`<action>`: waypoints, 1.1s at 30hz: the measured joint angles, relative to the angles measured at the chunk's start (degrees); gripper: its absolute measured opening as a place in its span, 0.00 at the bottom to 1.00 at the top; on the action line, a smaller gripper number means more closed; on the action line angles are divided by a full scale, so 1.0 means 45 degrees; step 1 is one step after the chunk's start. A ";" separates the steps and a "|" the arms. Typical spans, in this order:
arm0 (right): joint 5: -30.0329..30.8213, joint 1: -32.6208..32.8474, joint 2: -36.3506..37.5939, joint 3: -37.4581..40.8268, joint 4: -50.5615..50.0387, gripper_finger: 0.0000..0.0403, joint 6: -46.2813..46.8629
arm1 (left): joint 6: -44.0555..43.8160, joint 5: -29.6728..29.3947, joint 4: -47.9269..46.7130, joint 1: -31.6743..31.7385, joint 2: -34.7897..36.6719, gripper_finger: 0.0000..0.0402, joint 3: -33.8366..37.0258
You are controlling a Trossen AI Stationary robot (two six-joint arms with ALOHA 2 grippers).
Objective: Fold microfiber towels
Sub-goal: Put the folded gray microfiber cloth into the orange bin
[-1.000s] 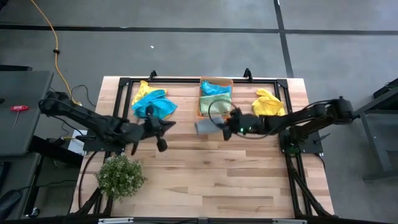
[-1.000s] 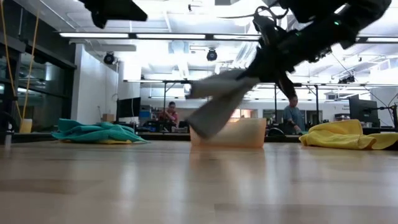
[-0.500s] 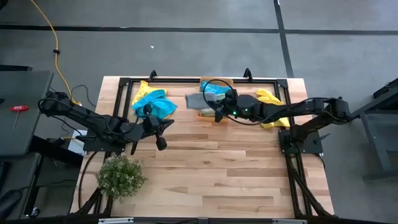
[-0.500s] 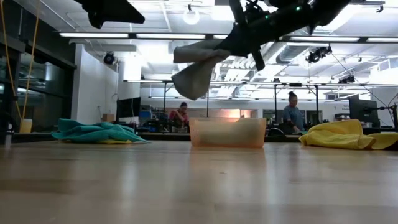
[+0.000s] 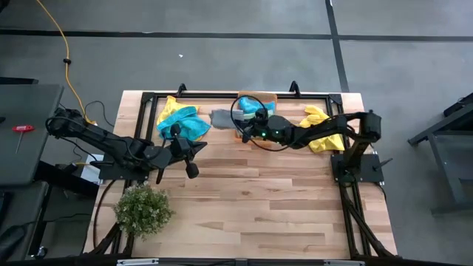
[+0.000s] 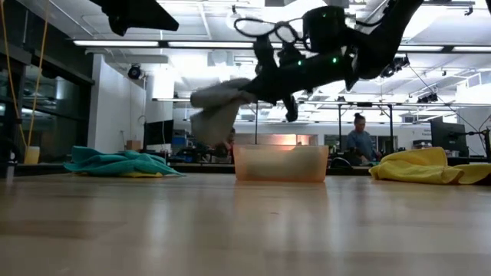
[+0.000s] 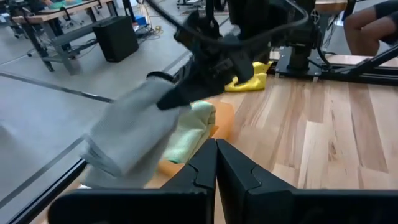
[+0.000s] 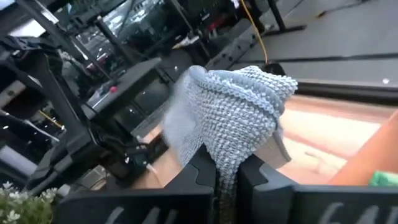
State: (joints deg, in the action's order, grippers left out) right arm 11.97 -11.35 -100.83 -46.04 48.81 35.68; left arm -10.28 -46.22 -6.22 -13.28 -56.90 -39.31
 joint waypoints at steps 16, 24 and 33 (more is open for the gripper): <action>0.1083 0.0280 0.1640 0.0000 -0.5427 0.00 -0.0567 | 0.0000 -0.0152 -0.0039 0.0000 0.0000 0.00 0.0000; 0.2729 0.0778 0.2314 0.0000 -0.9128 0.00 0.0092 | -0.0048 -0.0151 -0.0039 0.0005 0.0000 0.00 0.0000; 0.3047 0.0786 0.2314 0.0000 -1.1733 0.00 0.1393 | -0.0044 -0.0149 -0.0034 0.0005 0.0000 0.00 0.0000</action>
State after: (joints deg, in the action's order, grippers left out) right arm 25.68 -7.81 -90.41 -46.04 -3.99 41.94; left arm -10.48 -46.89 -6.37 -13.26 -56.90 -39.31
